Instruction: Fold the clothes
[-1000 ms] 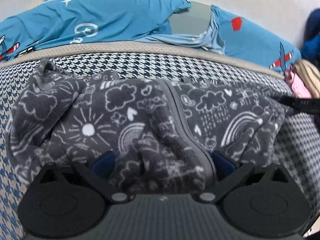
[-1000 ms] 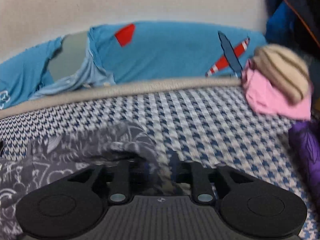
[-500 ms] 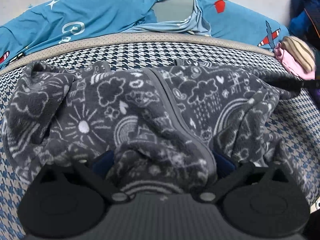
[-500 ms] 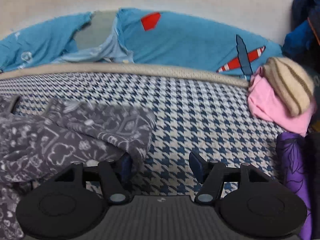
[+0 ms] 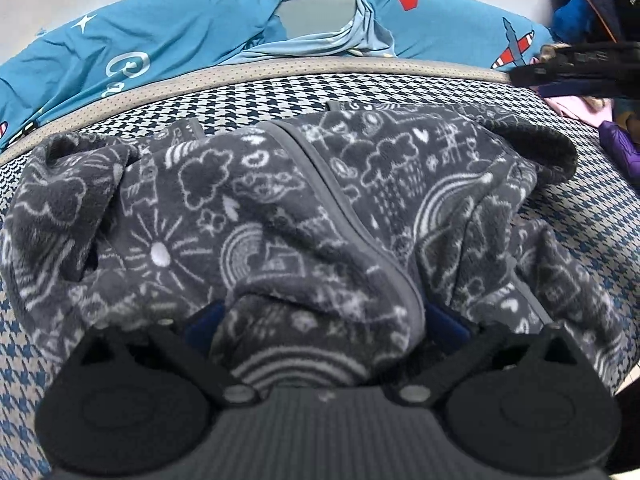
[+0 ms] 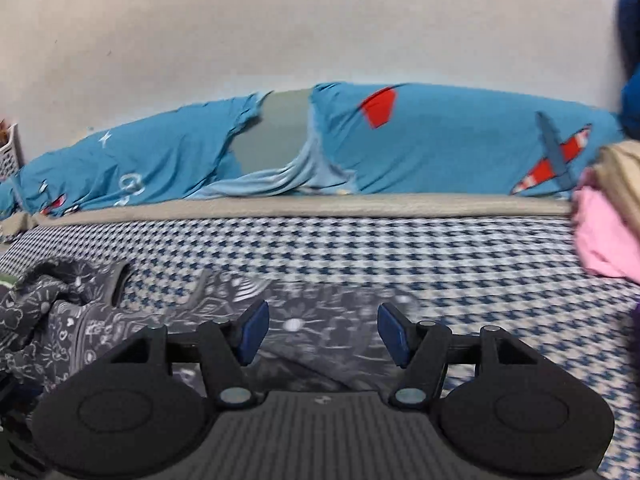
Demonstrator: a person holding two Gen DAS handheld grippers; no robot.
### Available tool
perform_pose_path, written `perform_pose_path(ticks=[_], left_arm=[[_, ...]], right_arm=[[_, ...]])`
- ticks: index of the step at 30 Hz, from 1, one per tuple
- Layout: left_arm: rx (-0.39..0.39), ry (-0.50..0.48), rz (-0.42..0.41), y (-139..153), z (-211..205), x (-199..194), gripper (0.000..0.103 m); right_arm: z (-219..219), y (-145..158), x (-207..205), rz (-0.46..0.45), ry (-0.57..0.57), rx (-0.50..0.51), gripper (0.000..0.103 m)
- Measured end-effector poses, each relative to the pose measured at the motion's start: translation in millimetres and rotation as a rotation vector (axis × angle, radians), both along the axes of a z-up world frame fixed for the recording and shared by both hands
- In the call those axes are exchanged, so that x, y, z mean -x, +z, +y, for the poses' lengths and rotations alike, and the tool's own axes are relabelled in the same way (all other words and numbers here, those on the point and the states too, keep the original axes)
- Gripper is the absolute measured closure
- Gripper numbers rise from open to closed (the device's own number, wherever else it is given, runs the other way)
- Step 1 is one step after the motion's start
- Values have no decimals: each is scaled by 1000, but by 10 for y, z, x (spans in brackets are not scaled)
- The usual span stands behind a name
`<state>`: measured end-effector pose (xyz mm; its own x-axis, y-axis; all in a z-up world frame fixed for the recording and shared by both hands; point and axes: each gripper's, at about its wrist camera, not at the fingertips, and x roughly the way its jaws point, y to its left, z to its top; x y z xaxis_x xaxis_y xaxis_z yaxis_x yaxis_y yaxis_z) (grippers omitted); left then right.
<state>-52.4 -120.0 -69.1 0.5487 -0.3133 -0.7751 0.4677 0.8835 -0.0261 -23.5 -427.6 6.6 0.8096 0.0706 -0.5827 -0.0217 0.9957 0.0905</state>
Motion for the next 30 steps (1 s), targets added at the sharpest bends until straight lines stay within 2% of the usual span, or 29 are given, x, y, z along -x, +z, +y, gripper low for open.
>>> perform_pose_path(ticks=[5, 8, 12, 16, 20, 23, 26, 28, 30], left_arm=[[-6, -31, 1, 0, 11, 27, 0], [-43, -54, -17, -24, -25, 78, 0], [-27, -42, -17, -11, -9, 69, 0], [-28, -45, -13, 14, -23, 54, 0], [-20, -46, -5, 39, -22, 30, 0], [-14, -47, 1, 60, -23, 17, 0], [-8, -47, 8, 83, -22, 7, 0], [-6, -46, 12, 96, -23, -1, 0], [-4, -46, 15, 117, -30, -7, 0]], right_arm=[[285, -122, -288, 20, 61, -5, 43], [431, -189, -439, 24, 101, -2, 43], [644, -311, -643, 44, 149, 15, 43], [902, -435, -826, 75, 221, 63, 42], [1177, -611, -1008, 149, 268, 150, 36], [1292, -745, -1084, 210, 306, 174, 32], [1326, -807, -1084, 191, 301, 205, 30], [1327, -819, -1087, 186, 288, 206, 32], [1322, -812, -1085, 180, 276, 209, 41]])
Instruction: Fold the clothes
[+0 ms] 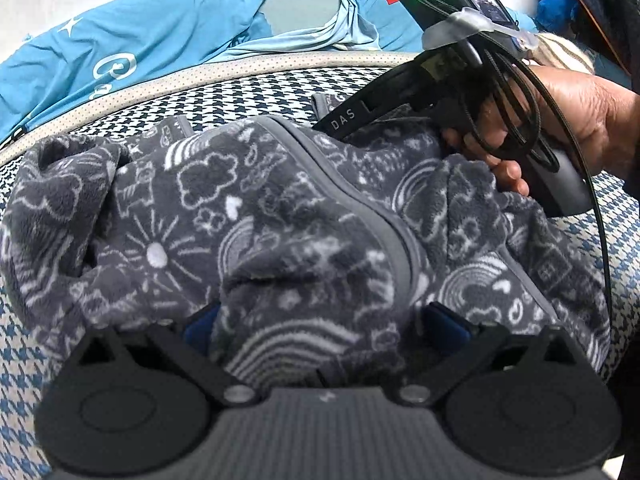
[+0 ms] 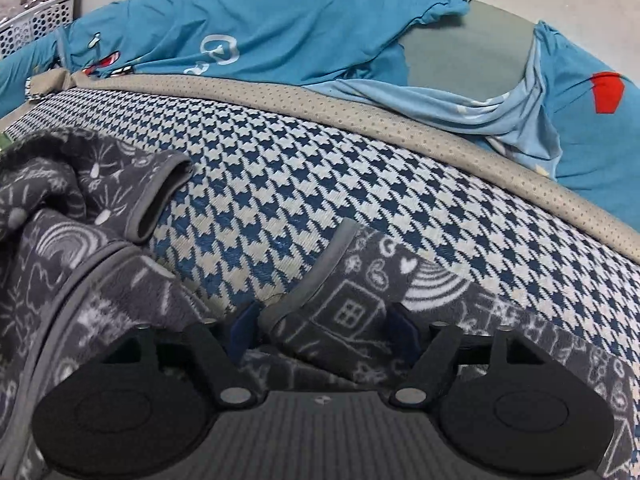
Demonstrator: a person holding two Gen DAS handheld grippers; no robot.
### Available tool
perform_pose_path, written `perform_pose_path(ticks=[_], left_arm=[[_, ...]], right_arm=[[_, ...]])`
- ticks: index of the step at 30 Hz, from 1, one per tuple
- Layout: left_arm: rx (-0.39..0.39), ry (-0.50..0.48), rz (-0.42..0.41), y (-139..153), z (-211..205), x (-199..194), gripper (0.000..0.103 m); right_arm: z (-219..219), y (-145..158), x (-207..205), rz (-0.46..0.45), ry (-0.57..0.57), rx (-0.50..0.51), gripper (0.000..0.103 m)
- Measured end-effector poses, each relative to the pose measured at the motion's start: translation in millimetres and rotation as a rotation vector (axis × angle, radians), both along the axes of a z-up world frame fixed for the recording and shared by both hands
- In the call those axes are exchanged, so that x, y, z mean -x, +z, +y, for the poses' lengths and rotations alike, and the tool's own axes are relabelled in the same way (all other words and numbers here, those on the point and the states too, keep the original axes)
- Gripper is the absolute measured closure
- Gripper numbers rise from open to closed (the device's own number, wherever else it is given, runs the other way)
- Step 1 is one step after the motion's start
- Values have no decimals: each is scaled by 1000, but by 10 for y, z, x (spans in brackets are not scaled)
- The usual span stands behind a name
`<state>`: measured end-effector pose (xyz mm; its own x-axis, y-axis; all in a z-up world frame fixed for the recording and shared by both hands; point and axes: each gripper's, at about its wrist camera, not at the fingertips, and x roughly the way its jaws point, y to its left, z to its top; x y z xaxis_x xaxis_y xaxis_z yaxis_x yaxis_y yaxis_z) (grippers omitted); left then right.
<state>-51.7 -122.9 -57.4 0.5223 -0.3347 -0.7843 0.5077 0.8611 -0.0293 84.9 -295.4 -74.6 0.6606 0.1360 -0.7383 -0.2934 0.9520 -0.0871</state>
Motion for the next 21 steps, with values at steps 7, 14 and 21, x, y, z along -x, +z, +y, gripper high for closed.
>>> perform_pose_path(ticks=[7, 14, 21], left_arm=[[9, 9, 6, 43, -21, -6, 0], [37, 37, 20, 88, -12, -73, 0], [117, 75, 39, 213, 67, -168, 0]], right_arm=[[-98, 72, -18, -22, -67, -22, 88], [-341, 380, 126, -158, -173, -64, 91], [-891, 732, 407, -303, -335, -72, 91]])
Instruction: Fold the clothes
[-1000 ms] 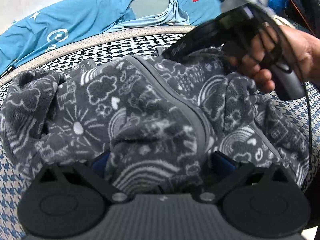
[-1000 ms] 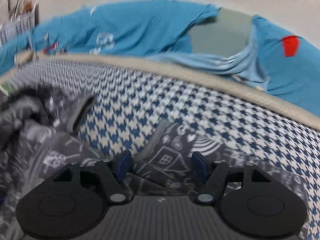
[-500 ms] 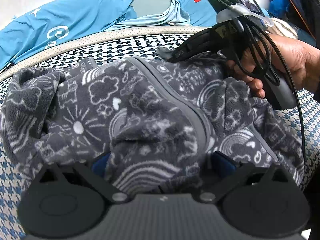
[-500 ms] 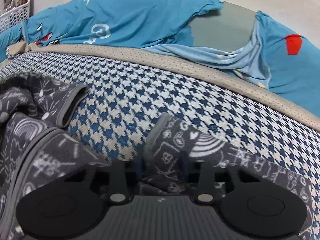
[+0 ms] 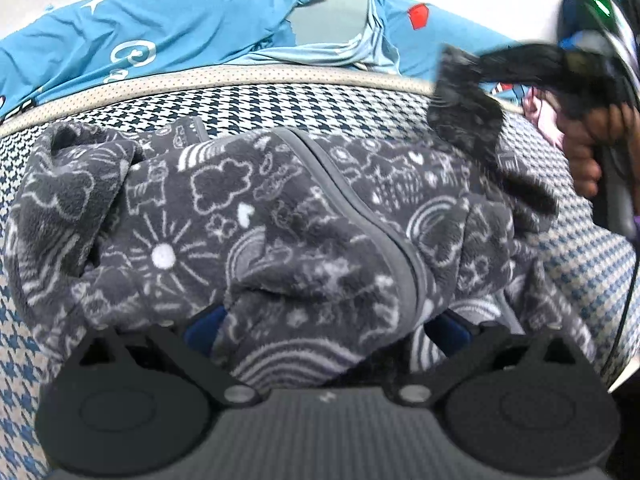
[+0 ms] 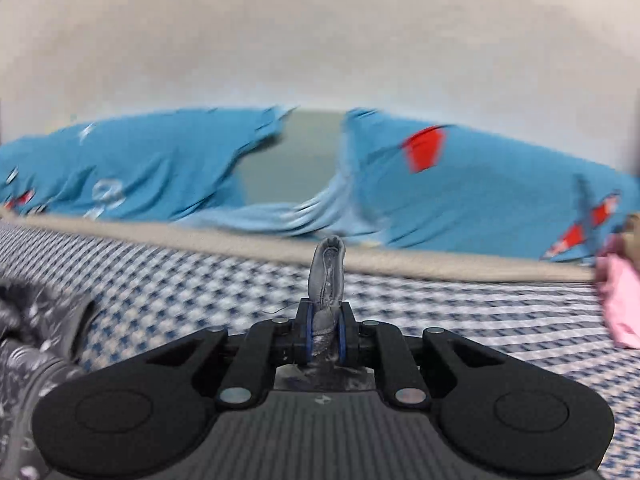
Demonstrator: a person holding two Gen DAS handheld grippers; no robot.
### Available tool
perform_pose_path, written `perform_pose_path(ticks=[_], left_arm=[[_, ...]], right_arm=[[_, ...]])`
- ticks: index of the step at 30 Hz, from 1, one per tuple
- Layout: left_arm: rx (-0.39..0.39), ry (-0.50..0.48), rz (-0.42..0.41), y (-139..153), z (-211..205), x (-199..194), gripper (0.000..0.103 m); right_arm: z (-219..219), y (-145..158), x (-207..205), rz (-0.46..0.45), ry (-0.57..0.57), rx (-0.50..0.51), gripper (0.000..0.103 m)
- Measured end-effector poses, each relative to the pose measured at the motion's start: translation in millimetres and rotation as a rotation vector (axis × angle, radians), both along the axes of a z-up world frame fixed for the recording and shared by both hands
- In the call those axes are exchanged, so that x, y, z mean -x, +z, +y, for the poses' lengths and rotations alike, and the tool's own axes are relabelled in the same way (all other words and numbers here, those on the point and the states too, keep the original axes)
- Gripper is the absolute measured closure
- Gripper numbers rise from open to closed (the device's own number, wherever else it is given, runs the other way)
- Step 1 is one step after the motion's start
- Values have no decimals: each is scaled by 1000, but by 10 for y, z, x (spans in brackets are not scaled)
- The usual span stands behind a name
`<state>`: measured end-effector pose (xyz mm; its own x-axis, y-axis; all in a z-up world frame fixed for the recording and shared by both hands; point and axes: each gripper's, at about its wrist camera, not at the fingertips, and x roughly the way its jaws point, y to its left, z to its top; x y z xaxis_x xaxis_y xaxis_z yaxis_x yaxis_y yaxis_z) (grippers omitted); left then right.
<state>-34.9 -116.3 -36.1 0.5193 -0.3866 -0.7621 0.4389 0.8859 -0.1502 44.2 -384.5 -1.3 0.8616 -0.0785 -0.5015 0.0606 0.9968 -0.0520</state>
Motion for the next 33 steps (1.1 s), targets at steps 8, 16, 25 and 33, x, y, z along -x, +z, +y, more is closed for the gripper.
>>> perform_pose_path(ticks=[8, 16, 25, 33], left_arm=[[54, 43, 8, 68, 38, -52, 0], [60, 62, 8, 80, 5, -88, 0], [61, 66, 10, 103, -17, -113, 0], [70, 58, -5, 143, 18, -55, 0]], right_arm=[[-664, 185, 328, -47, -171, -28, 91], [-1017, 274, 599, -98, -297, -24, 92], [-1380, 370, 932, -121, -445, 17, 92], [-1688, 368, 1219, -70, -611, 46, 90]])
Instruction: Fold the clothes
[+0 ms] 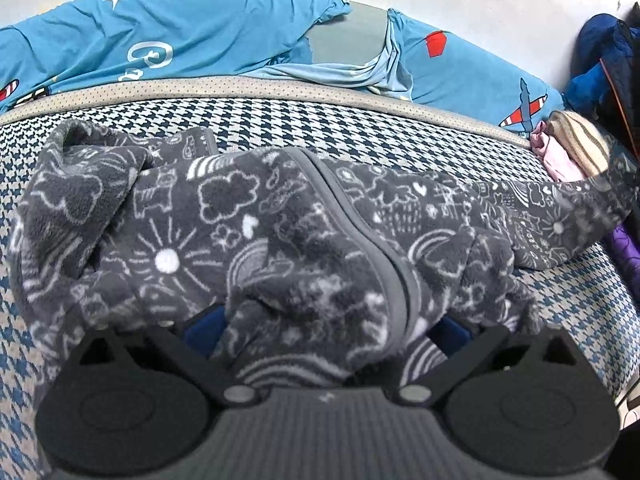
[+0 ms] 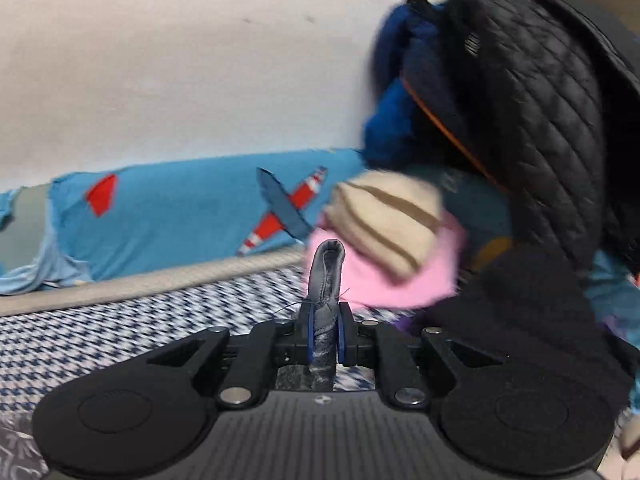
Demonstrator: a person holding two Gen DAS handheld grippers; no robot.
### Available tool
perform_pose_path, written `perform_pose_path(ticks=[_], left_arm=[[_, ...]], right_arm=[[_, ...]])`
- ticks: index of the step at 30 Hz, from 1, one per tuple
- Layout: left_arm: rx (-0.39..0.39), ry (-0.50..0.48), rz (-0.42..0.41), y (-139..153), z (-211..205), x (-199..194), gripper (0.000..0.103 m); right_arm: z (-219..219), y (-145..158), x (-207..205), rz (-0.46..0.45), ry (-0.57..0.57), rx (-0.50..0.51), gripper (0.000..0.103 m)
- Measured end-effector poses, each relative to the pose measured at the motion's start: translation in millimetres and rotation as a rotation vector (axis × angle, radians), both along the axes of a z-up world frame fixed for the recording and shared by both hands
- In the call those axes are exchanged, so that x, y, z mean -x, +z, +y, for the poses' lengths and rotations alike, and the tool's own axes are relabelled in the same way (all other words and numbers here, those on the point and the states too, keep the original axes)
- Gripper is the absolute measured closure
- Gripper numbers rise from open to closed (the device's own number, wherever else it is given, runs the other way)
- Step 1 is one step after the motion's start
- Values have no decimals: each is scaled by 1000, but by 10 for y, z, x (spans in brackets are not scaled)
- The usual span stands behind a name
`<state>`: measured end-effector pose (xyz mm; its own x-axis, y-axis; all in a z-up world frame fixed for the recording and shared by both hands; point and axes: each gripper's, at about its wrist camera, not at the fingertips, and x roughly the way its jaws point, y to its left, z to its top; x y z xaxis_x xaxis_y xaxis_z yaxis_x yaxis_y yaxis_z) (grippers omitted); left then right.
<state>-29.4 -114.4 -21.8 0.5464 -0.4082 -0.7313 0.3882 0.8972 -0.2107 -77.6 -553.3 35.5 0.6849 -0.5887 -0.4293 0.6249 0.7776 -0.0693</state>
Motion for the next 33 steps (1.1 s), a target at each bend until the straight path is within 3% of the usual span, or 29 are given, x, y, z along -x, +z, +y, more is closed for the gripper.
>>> perform_pose_path(ticks=[2, 8, 13, 20, 25, 33], left_arm=[[9, -1, -14, 42, 28, 39, 0], [50, 3, -82, 193, 128, 186, 0], [80, 43, -81, 224, 294, 317, 0], [55, 120, -73, 195, 489, 466, 0], [68, 174, -67, 189, 706, 556, 0], [102, 260, -64, 240, 1034, 675, 0]], right_arm=[[-64, -7, 66, 4, -21, -32, 82], [-11, 20, 260, -12, 1, -43, 75], [96, 19, 332, -10, 62, -64, 70], [277, -45, 361, 17, 166, -119, 65], [436, -100, 383, 53, 254, -156, 63], [801, -174, 499, 86, 456, -268, 52]])
